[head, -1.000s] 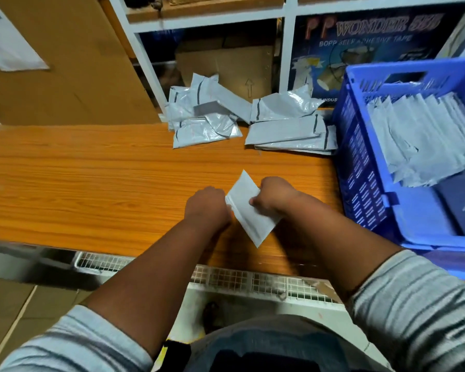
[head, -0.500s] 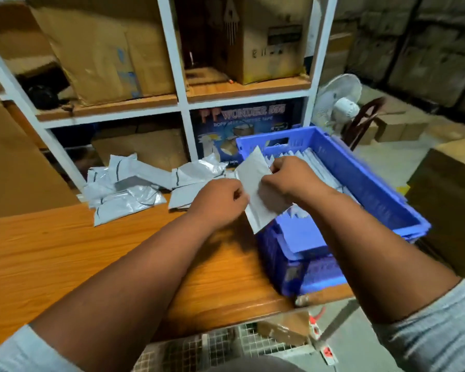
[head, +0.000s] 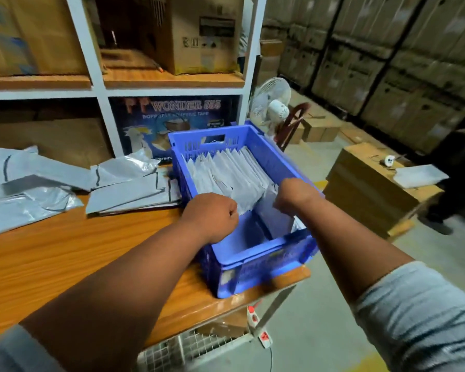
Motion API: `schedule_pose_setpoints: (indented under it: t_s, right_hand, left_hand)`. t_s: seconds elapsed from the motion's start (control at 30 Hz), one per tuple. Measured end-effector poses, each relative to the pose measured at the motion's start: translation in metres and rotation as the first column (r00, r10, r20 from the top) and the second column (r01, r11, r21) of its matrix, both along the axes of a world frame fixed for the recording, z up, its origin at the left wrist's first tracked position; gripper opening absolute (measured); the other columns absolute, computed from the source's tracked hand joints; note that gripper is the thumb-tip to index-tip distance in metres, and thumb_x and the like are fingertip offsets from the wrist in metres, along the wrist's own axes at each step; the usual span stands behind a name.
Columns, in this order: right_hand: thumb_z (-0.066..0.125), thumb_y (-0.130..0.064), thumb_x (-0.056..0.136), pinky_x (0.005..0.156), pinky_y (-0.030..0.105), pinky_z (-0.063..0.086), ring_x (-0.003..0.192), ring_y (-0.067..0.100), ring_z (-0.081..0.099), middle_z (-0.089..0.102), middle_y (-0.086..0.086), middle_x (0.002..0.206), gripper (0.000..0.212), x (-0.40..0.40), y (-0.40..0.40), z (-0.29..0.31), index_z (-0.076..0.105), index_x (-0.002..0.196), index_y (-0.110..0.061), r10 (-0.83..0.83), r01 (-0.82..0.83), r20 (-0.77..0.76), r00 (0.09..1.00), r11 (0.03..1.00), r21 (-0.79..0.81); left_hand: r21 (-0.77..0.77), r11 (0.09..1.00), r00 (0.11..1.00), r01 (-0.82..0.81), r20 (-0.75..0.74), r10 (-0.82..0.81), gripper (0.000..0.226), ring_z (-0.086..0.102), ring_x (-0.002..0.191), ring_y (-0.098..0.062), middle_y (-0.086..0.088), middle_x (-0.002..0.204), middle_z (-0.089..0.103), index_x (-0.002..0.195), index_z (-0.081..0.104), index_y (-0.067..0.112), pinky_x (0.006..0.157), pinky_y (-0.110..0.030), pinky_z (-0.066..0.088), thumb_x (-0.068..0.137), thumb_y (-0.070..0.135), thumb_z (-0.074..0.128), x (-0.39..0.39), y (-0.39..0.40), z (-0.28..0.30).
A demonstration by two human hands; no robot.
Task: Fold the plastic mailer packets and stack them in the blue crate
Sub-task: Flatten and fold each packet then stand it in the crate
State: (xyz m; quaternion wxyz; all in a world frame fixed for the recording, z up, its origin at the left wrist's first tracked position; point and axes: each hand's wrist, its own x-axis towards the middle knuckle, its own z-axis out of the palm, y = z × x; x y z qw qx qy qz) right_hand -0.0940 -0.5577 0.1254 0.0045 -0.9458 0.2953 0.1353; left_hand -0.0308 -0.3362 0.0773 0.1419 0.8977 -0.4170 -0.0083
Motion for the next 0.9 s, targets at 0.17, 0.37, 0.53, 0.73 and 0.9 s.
schedule_pose_setpoints:
  t_s: [0.17,0.37,0.53,0.73,0.9]
  right_hand:
    - [0.071,-0.034,0.092,0.095,0.043,0.057,0.117,0.037,0.069,0.072,0.010,0.125,0.036,0.012,0.004,-0.030,0.072,0.119,-0.012,0.085,-0.092,-0.088,0.992,0.993,-0.073]
    - [0.077,-0.032,0.088,0.075,0.037,0.052,0.102,0.032,0.072,0.075,0.006,0.114,0.020,0.011,-0.008,-0.042,0.070,0.099,-0.018,0.117,-0.128,-0.079,0.990,0.979,-0.157]
    - [0.083,-0.039,0.085,0.077,0.043,0.051,0.118,0.034,0.068,0.068,0.003,0.131,0.046,0.008,-0.005,-0.042,0.072,0.126,-0.021,0.051,-0.086,-0.183,0.982,0.978,-0.192]
    - [0.086,-0.055,0.078,0.075,0.038,0.058,0.085,0.029,0.069,0.064,-0.002,0.081,0.047,0.023,0.009,-0.015,0.059,0.074,-0.017,0.117,-0.119,-0.029,0.993,0.990,-0.077]
    - [0.080,-0.049,0.090,0.072,0.040,0.063,0.067,0.022,0.067,0.067,0.000,0.068,0.039,0.057,0.062,0.035,0.067,0.076,-0.016,0.318,-0.320,0.162,0.934,0.947,-0.017]
  left_hand:
    - [0.031,1.000,0.999,-0.003,0.054,0.002,0.040,0.051,0.076,-0.030,0.000,0.075,0.053,0.071,0.045,0.019,0.063,-0.037,0.033,0.104,0.042,0.047,0.001,-0.001,0.002]
    - [0.008,1.000,0.999,-0.001,0.034,0.001,0.043,0.049,0.075,-0.031,0.001,0.070,0.046,0.068,0.038,0.021,0.065,-0.038,0.031,0.106,0.040,0.044,0.001,0.000,0.002]
    - [-0.011,1.000,1.000,0.014,0.017,-0.014,0.043,0.050,0.072,-0.030,0.000,0.070,0.048,0.068,0.040,0.021,0.063,-0.039,0.034,0.107,0.039,0.044,0.002,0.001,0.000]
    - [-0.233,0.970,0.991,0.067,-0.100,-0.092,0.021,0.058,0.093,-0.022,0.003,0.094,0.068,0.093,0.070,0.021,0.079,-0.039,0.049,0.102,0.032,0.054,0.010,0.013,0.003]
    - [-0.257,0.966,0.998,-0.030,-0.061,0.015,0.019,0.062,0.094,-0.020,0.004,0.096,0.070,0.095,0.074,0.021,0.084,-0.041,0.055,0.099,0.029,0.058,0.052,0.056,0.032]
